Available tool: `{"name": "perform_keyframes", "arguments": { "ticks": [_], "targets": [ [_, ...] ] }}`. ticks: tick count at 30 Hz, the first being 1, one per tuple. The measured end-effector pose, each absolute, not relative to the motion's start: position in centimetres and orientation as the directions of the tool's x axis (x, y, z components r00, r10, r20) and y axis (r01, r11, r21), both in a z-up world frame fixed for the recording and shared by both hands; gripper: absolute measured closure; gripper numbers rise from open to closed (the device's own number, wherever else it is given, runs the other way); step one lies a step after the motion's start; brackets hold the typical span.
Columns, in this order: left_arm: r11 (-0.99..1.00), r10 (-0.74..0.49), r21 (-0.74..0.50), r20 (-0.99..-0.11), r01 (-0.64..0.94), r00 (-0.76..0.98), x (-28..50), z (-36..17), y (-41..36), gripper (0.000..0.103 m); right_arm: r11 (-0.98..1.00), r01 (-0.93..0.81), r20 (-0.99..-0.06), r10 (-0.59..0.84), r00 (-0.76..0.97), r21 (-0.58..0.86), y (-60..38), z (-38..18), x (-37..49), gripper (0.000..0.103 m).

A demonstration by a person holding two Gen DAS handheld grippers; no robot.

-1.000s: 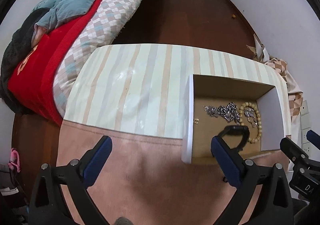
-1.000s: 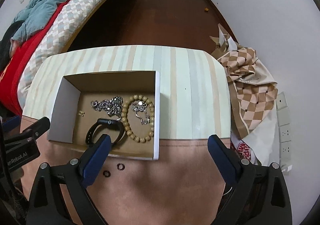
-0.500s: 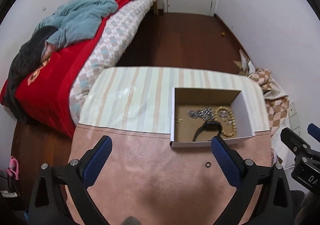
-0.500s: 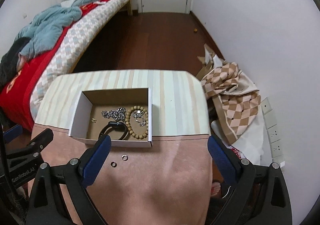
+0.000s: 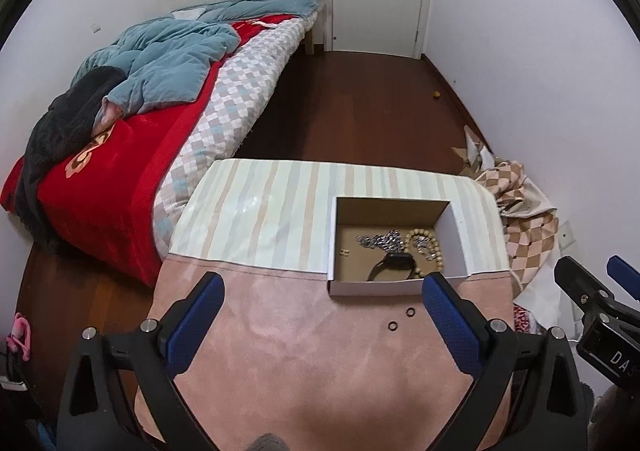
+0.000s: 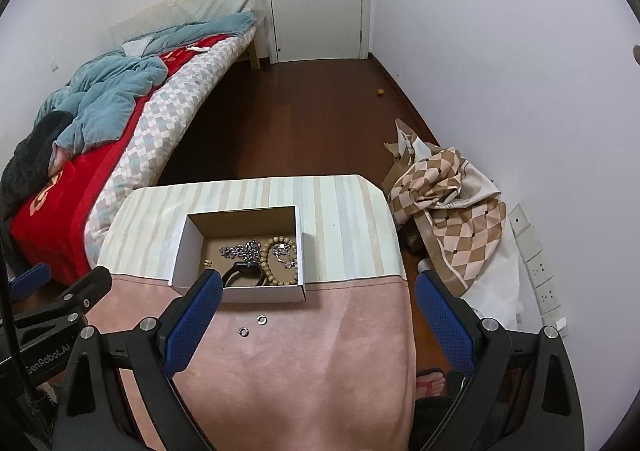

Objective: Organize jewelry
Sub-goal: 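Lift both tools up out of the white box, then grasp a small black ring with the right tool while the left tool grasps the other ring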

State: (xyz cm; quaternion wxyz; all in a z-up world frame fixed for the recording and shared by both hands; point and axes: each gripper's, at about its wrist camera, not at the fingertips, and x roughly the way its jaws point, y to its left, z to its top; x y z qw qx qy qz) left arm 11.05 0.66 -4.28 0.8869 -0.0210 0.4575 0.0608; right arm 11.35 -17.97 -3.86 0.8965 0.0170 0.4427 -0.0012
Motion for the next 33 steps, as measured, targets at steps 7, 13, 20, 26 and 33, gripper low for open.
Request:
{"name": "perform_keyframes", "arguments": {
  "ticks": [7, 13, 20, 26, 33],
  "targets": [
    [0.965, 0.239, 0.146, -0.833, -0.218, 0.499, 11.7, -11.1, 2.0, 0.002, 0.993, -0.019, -0.859, 0.112, 0.500, 0.118, -17.6, -12.7, 12.8, 0.010],
    [0.925, 0.354, 0.276, -0.874, -0.260, 0.332, 13.2, -19.2, 3.9, 0.002, 0.980, -0.071, -0.900, 0.201, 0.387, 0.188, -15.4, -22.0, 15.0, 0.054],
    [0.920, 0.362, 0.295, -0.892, -0.258, 0.270, 13.5, -21.8, 5.0, 0.002, 0.981, -0.130, -0.894, 0.184, 0.409, 0.142, -12.5, -26.1, 15.6, 0.054],
    [0.923, 0.354, 0.292, -0.901, -0.252, 0.251, 14.0, -22.4, 5.0, 0.002, 0.984, -0.175, -0.884, 0.082, 0.460, 0.001, -10.2, -26.1, 15.8, 0.075],
    [0.958, 0.257, 0.204, -0.923, -0.201, 0.287, 13.4, -21.6, 2.0, 0.002, 0.992, -0.085, -0.889, 0.117, 0.443, 0.088, -14.5, -25.2, 14.7, 0.090]
  ]
}}
